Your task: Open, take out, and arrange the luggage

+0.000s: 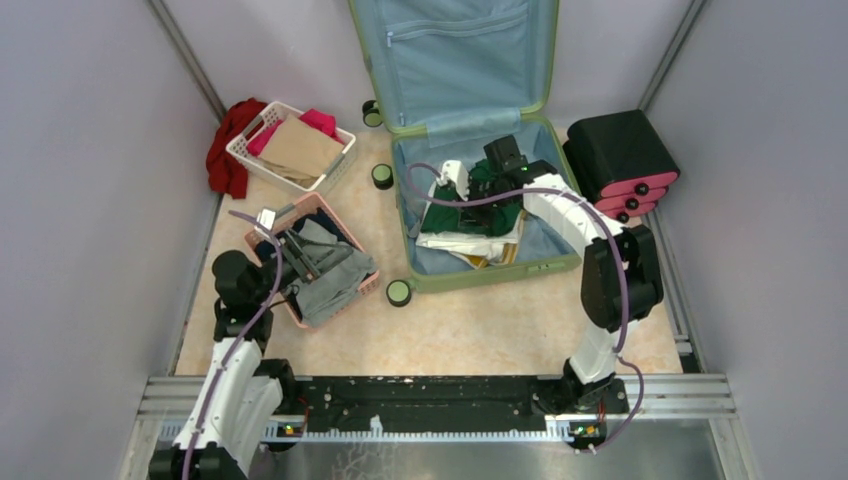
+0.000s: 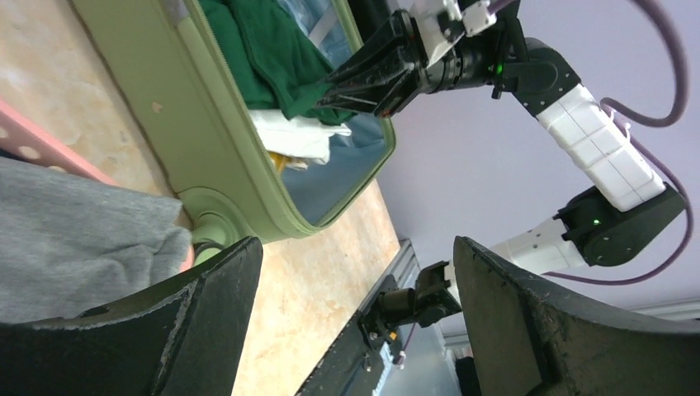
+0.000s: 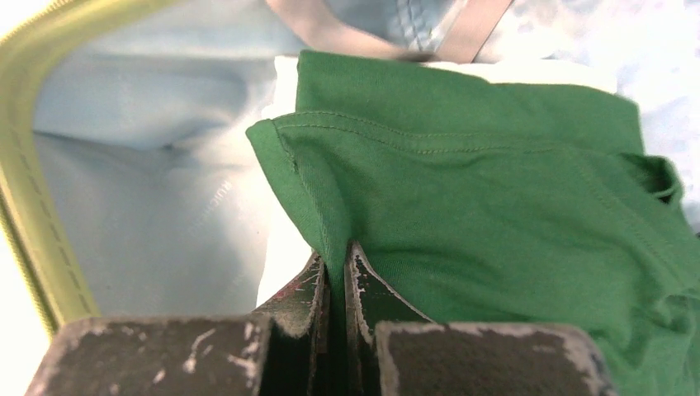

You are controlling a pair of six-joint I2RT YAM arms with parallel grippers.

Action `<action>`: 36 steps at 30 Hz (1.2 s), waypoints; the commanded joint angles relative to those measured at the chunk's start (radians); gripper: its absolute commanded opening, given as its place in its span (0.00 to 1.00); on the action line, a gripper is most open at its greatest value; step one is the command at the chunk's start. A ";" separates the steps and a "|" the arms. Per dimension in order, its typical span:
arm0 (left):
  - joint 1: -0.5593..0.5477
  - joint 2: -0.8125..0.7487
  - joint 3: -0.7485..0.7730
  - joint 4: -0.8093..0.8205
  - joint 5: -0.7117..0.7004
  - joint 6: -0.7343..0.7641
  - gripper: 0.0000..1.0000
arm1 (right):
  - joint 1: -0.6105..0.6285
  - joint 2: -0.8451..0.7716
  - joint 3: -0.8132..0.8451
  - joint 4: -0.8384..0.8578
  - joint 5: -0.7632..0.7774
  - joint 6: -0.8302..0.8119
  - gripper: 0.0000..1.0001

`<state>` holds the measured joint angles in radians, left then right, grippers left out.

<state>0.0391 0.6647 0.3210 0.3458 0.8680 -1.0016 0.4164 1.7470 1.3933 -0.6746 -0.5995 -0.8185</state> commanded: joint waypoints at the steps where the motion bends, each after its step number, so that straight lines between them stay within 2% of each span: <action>1: -0.097 0.011 0.005 0.057 -0.056 -0.034 0.91 | -0.003 -0.061 0.119 -0.077 -0.135 0.105 0.00; 7: -0.326 0.117 0.051 0.093 -0.266 -0.062 0.93 | -0.040 -0.066 0.186 -0.110 -0.205 0.178 0.00; 15: -0.435 0.328 0.091 0.318 -0.461 -0.262 0.97 | -0.092 -0.092 0.202 -0.143 -0.295 0.196 0.00; 22: -0.575 0.541 0.213 0.382 -0.626 -0.383 0.99 | -0.101 -0.108 0.194 -0.125 -0.327 0.223 0.00; 25: -0.625 0.608 0.272 0.351 -0.698 -0.435 0.99 | -0.103 -0.116 0.196 -0.121 -0.333 0.228 0.00; 32: -0.690 0.681 0.370 0.138 -0.847 -0.601 0.99 | -0.110 -0.113 0.199 -0.115 -0.333 0.235 0.00; 36: -0.711 0.716 0.412 0.043 -0.859 -0.672 0.99 | -0.112 -0.108 0.199 -0.106 -0.340 0.241 0.00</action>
<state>-0.6495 1.3487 0.6792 0.5148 0.0795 -1.5600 0.3088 1.7000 1.5455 -0.7967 -0.8623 -0.5980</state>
